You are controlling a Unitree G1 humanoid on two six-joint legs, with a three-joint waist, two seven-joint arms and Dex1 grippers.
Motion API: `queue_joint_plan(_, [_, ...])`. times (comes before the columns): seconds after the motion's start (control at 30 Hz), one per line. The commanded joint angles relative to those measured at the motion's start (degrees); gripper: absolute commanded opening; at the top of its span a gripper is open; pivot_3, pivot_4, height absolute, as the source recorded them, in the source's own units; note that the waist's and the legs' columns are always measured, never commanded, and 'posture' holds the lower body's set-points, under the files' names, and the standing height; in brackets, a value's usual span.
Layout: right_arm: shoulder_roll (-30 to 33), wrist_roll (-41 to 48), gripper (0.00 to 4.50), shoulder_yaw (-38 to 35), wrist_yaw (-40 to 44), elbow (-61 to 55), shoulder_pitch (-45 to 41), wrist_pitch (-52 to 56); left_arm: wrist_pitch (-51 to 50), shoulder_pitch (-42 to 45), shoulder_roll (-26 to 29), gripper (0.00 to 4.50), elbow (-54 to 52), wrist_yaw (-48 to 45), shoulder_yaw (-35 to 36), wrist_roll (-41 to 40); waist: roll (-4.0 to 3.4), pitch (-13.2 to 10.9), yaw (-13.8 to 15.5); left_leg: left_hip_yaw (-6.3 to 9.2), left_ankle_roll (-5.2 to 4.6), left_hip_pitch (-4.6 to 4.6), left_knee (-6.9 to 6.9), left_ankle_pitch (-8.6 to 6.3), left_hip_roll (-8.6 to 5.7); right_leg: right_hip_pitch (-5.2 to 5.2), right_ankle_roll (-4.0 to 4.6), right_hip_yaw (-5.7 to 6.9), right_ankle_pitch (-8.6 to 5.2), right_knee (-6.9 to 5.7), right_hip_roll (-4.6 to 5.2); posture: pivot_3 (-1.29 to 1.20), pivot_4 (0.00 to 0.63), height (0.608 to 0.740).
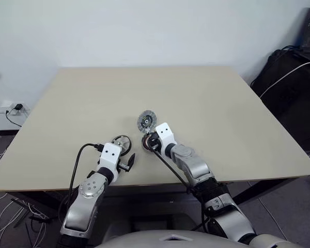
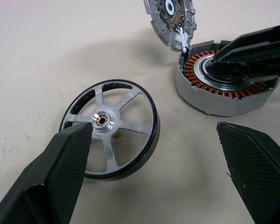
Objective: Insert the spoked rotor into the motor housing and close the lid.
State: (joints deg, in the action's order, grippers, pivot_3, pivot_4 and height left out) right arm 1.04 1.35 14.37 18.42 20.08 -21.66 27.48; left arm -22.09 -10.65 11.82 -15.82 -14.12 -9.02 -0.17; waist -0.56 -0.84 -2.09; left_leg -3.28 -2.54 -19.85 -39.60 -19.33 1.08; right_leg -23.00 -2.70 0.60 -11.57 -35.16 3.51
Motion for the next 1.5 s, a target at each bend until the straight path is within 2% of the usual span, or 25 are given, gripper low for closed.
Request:
queue_joint_plan(0.03, [-0.4,-0.1,1.99,-0.8,0.0,-1.1,-1.4,-1.7,1.0,0.2,-0.1,4.50,-1.2,0.3,0.7,-0.2,0.00,0.0,0.0,0.00,0.00,0.00,0.00,0.00,0.00,0.00,0.00,0.00,0.00,0.00,0.00,0.00,0.000,0.740])
queue_joint_plan(0.07, [-0.1,0.1,2.34,-0.8,0.3,-2.0,-1.2,-1.5,1.0,0.2,-0.2,4.50,-1.2,0.3,0.7,-0.2,0.00,0.0,0.0,0.00,-0.01,0.00,0.00,0.00,0.00,0.00,0.00,0.00,0.00,0.00,0.00,0.00,0.000,0.740])
queue_joint_plan(0.23, [0.7,2.0,2.34,-1.7,1.9,-8.5,0.2,0.2,1.0,0.2,-0.2,4.50,-1.1,0.3,0.5,-0.2,-0.02,0.0,0.0,0.00,-0.03,-0.01,0.00,-0.02,0.01,-0.02,0.00,0.00,0.00,0.00,0.00,0.00,0.000,0.740])
queue_joint_plan(0.33, [0.8,2.9,1.71,-2.3,2.0,-12.3,0.8,1.8,1.0,0.4,-0.3,4.50,-0.8,0.2,0.4,-0.2,-0.02,0.0,0.0,0.00,-0.03,-0.06,0.01,-0.02,0.01,-0.09,-0.01,-0.01,0.00,-0.01,0.00,0.00,0.000,0.740])
queue_joint_plan(0.5, [1.0,0.3,0.04,-0.8,-0.7,-12.9,0.6,3.3,1.0,0.9,-0.5,4.50,-0.3,0.1,0.0,-0.2,-0.01,0.0,0.0,0.00,-0.05,-0.07,0.01,-0.03,0.01,-0.12,0.00,0.00,0.00,-0.05,0.00,0.00,0.000,0.740])
queue_joint_plan(0.87, [1.4,-3.7,0.04,0.9,-3.4,-9.3,-0.7,5.9,1.1,0.3,-0.7,4.50,-0.7,0.4,0.2,-0.2,-0.01,0.0,0.0,-0.06,0.06,-0.11,0.01,0.03,-0.01,-0.21,0.02,-0.04,-0.01,-0.10,-0.01,0.00,0.000,0.740])
queue_joint_plan(1.5, [1.2,-4.1,0.04,2.3,-1.0,-8.5,-0.2,7.0,1.1,0.5,-0.5,4.50,-0.5,0.4,0.6,-0.2,0.04,0.0,0.0,-0.14,0.09,-0.06,0.00,0.05,-0.01,-0.52,0.09,-0.21,-0.08,-0.71,-0.04,0.00,0.000,0.740])
